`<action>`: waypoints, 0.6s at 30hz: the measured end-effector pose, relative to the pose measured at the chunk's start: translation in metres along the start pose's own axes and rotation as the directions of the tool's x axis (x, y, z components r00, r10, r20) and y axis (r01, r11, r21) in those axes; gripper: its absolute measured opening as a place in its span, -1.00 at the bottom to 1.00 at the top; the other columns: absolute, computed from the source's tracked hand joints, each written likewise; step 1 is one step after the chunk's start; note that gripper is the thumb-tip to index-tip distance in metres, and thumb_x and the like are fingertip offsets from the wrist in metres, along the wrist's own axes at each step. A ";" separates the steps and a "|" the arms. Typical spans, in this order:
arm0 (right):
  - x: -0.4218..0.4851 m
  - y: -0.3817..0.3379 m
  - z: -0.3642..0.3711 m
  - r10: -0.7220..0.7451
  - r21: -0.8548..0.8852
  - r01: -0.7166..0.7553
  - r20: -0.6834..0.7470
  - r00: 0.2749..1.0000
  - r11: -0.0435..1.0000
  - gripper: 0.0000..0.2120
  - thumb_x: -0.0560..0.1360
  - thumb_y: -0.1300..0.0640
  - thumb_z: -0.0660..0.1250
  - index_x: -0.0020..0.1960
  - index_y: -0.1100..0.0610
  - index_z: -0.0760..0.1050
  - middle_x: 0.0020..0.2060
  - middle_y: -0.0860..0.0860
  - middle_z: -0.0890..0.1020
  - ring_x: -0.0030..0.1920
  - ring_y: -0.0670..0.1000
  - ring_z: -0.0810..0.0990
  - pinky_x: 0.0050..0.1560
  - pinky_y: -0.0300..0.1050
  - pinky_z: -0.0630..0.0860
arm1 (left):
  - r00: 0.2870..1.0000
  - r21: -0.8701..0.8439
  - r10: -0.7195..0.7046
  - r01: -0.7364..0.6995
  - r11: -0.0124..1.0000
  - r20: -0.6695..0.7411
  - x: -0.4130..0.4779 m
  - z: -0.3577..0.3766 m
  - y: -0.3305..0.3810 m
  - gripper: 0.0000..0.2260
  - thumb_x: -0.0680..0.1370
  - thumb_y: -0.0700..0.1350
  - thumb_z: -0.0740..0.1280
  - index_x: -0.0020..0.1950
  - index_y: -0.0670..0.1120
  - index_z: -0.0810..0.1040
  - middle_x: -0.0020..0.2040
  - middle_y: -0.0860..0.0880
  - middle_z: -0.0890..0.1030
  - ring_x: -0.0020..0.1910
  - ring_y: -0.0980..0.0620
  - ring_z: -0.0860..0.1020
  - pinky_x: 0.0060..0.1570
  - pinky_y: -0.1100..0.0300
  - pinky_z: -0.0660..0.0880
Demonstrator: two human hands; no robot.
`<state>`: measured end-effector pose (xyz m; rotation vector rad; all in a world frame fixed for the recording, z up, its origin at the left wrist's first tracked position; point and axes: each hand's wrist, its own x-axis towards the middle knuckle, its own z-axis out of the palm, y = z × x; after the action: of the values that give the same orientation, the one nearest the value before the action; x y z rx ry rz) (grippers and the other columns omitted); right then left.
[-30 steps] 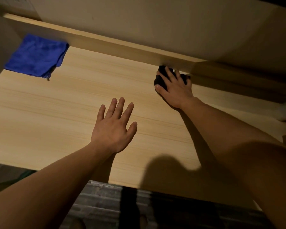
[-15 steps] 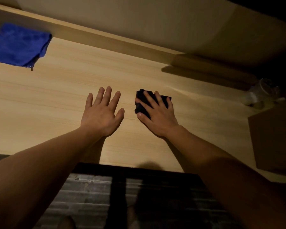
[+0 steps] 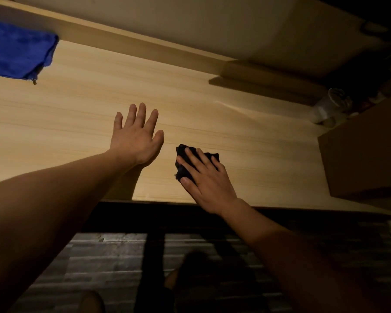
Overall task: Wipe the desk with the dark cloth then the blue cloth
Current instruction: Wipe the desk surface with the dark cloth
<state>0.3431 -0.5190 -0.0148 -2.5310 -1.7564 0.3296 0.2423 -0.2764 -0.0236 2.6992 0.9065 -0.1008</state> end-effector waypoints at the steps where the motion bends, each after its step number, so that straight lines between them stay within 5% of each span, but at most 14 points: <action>1: -0.005 -0.003 0.002 -0.003 0.008 0.003 -0.002 1.000 1.000 -0.46 0.71 -0.24 -0.09 0.67 -0.19 -0.01 0.68 -0.14 -0.05 0.67 -0.04 -0.12 0.60 0.10 -0.08 | 1.000 -0.004 0.006 -0.006 1.000 0.004 0.000 -0.001 0.000 -0.31 0.67 0.33 -0.22 0.75 0.07 -0.14 0.75 -0.12 -0.18 0.72 -0.15 -0.25 0.64 -0.28 -0.22; 12: -0.039 -0.020 0.017 -0.016 0.105 0.025 -0.083 0.996 0.994 -0.50 0.68 -0.22 0.04 0.60 -0.16 0.27 0.62 -0.16 0.19 0.64 -0.07 0.10 0.48 0.00 0.12 | 0.993 -0.124 0.120 -0.117 0.985 0.021 0.008 0.004 0.068 -0.39 0.72 0.25 -0.12 0.75 0.11 -0.11 0.76 -0.06 -0.20 0.71 -0.12 -0.27 0.63 -0.27 -0.28; 16: -0.038 -0.028 0.001 0.104 0.380 -0.073 -0.062 0.993 0.922 -0.54 0.66 -0.14 0.09 0.50 -0.11 0.44 0.51 -0.16 0.45 0.53 -0.14 0.30 0.42 -0.08 0.21 | 0.997 -0.071 0.074 -0.074 0.995 0.003 0.005 0.017 0.071 -0.35 0.68 0.32 -0.19 0.75 0.12 -0.12 0.76 -0.05 -0.18 0.71 -0.11 -0.28 0.63 -0.26 -0.29; 18: -0.037 -0.026 -0.011 0.131 0.570 -0.034 -0.131 0.983 0.821 -0.65 0.65 -0.04 0.13 0.33 -0.10 0.58 0.22 -0.15 0.66 0.24 -0.13 0.55 0.22 -0.09 0.41 | 0.998 -0.059 0.068 -0.068 0.996 -0.006 0.005 0.019 0.072 -0.33 0.68 0.35 -0.19 0.75 0.13 -0.13 0.75 -0.04 -0.18 0.71 -0.11 -0.29 0.63 -0.26 -0.29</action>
<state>0.3092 -0.5436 0.0056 -2.1275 -1.2453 0.5366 0.2899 -0.3341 -0.0243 2.6727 0.8051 -0.0536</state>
